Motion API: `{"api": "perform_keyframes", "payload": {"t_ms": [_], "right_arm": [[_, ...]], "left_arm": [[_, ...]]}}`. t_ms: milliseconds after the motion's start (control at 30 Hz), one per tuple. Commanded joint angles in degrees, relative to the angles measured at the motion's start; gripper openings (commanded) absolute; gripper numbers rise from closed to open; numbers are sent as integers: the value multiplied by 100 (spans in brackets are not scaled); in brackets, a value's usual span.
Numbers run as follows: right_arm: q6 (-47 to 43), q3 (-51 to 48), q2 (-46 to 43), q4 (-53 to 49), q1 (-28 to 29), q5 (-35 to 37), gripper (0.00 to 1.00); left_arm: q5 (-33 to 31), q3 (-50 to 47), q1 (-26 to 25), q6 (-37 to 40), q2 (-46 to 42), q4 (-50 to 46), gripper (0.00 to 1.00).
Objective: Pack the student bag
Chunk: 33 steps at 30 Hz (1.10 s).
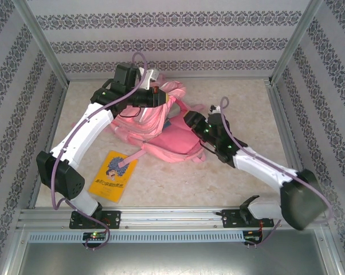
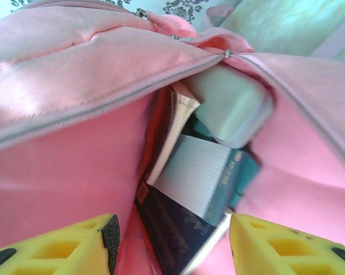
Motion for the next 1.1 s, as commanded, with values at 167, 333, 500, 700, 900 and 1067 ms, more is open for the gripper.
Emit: {"api": "perform_keyframes", "payload": {"t_ms": [167, 333, 500, 700, 900, 1067], "right_arm": [[-1292, -1014, -2314, -1723, -141, 564, 55], [-1451, -1227, -3229, -2351, -239, 657, 55], [-1530, -1233, -3471, -2478, -331, 493, 55], [-1664, -1266, -3403, -2176, -310, 103, 55], [-1990, -1276, -3093, -2037, 80, -53, 53], [-2373, -1074, -2419, -2165, 985, 147, 51]], "left_arm": [[-155, -773, -344, -272, 176, 975, 0], [-274, -1290, -754, -381, 531, 1398, 4], [-349, -1637, -938, -478, 660, 1576, 14], [-33, -2480, -783, -881, -502, 2160, 54], [-1272, -3607, -409, -1265, -2256, 1299, 60], [-3672, -4234, -215, -2218, -3188, -781, 58]]}}
